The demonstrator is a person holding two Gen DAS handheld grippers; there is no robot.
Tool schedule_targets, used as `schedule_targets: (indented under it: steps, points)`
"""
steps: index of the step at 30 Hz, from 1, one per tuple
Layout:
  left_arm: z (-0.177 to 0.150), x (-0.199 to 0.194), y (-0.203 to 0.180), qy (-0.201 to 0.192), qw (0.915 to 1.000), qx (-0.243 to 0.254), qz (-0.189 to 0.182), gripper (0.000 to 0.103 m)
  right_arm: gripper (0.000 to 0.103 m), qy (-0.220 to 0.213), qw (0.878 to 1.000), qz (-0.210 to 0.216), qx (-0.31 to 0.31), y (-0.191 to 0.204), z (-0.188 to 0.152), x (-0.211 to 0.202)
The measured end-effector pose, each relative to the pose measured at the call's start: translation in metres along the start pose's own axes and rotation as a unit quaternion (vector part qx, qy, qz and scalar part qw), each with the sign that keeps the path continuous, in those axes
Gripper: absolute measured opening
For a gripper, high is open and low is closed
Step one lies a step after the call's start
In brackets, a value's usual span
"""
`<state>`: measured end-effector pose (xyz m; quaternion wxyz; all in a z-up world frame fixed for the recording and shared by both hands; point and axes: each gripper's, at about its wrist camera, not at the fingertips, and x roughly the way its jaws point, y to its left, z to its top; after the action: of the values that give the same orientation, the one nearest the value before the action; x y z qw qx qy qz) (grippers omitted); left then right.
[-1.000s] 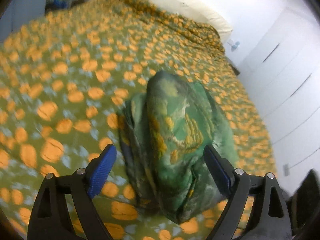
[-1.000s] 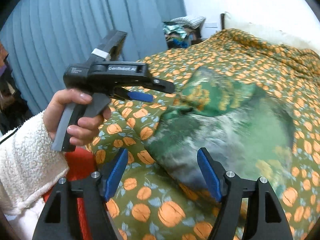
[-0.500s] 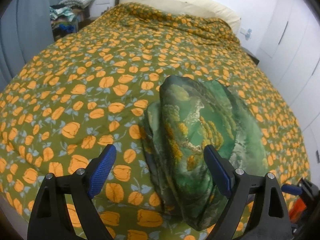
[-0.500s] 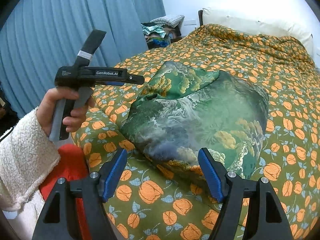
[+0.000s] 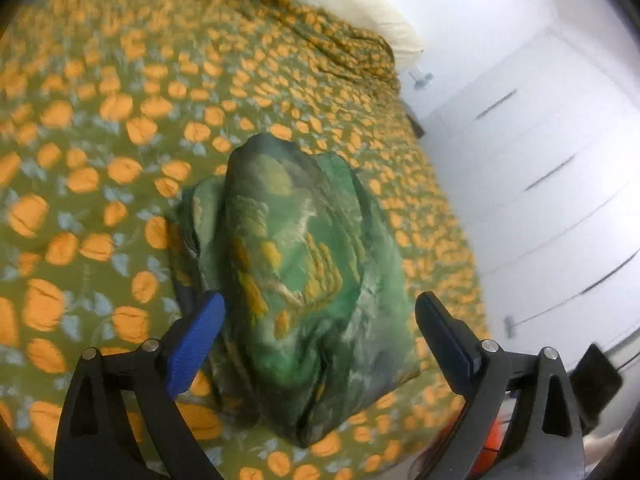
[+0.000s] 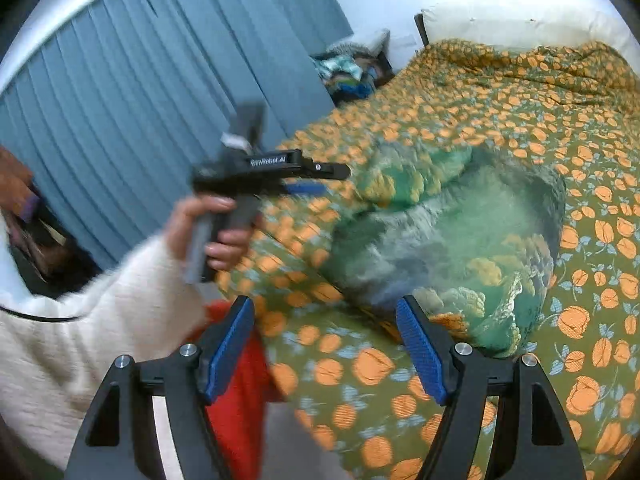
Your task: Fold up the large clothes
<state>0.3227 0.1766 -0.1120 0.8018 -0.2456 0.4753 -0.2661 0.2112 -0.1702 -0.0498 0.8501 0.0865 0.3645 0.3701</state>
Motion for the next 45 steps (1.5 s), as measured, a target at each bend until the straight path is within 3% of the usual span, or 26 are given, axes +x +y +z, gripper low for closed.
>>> schedule_targets:
  steps: [4, 7, 10, 16, 20, 26, 27, 29, 30, 34, 36, 40, 45]
  points:
    - [0.015, 0.036, 0.031, 0.021, 0.9993, -0.028, 0.016, 0.097, 0.08, -0.026, 0.998, -0.05, 0.003, -0.018, 0.003, -0.017]
    - [0.013, 0.068, 0.057, 0.047, 0.9962, -0.046, 0.058, 0.098, 0.08, -0.034, 0.997, -0.057, 0.047, -0.042, 0.003, -0.018]
    - [0.007, 0.085, 0.074, 0.059, 0.9937, -0.062, 0.072, 0.103, 0.08, -0.027, 0.995, -0.065, 0.075, -0.068, 0.002, -0.011]
    - [-0.001, 0.115, 0.077, 0.08, 0.9873, -0.026, 0.135, 0.103, 0.08, 0.013, 0.984, -0.08, 0.157, -0.155, -0.009, 0.024]
    - [0.001, 0.128, 0.085, 0.101, 0.9863, -0.029, 0.127, 0.103, 0.08, 0.02, 0.969, -0.029, 0.246, -0.217, -0.02, 0.053]
    - [0.005, 0.134, 0.086, 0.116, 0.9862, -0.039, 0.111, 0.102, 0.081, 0.036, 0.948, 0.045, 0.314, -0.281, -0.012, 0.115]
    - [0.007, 0.136, 0.086, 0.118, 0.9862, -0.043, 0.108, 0.101, 0.092, 0.038, 0.943, 0.055, 0.326, -0.287, -0.012, 0.125]
    - [0.01, 0.138, 0.082, 0.12, 0.9868, -0.05, 0.096, 0.089, 0.092, 0.046, 0.933, 0.071, 0.349, -0.299, -0.011, 0.144]
    - [0.012, 0.137, 0.078, 0.12, 0.9873, -0.053, 0.091, 0.08, 0.087, 0.051, 0.934, 0.07, 0.346, -0.299, -0.01, 0.151]
    - [0.016, 0.127, 0.046, 0.117, 0.9843, 0.001, 0.133, 0.054, 0.071, 0.071, 0.976, -0.024, 0.204, -0.257, 0.016, 0.149]
    - [0.014, 0.119, 0.03, 0.105, 0.983, 0.024, 0.148, 0.05, 0.066, 0.074, 0.986, -0.061, 0.139, -0.233, 0.025, 0.144]
    - [0.007, 0.101, 0.011, 0.077, 0.9825, 0.044, 0.164, 0.045, 0.063, 0.054, 0.992, -0.102, 0.056, -0.192, 0.031, 0.131]
    - [0.003, 0.071, -0.011, 0.051, 0.9849, 0.05, 0.158, 0.042, 0.062, 0.028, 0.993, -0.117, -0.012, -0.15, 0.04, 0.115]
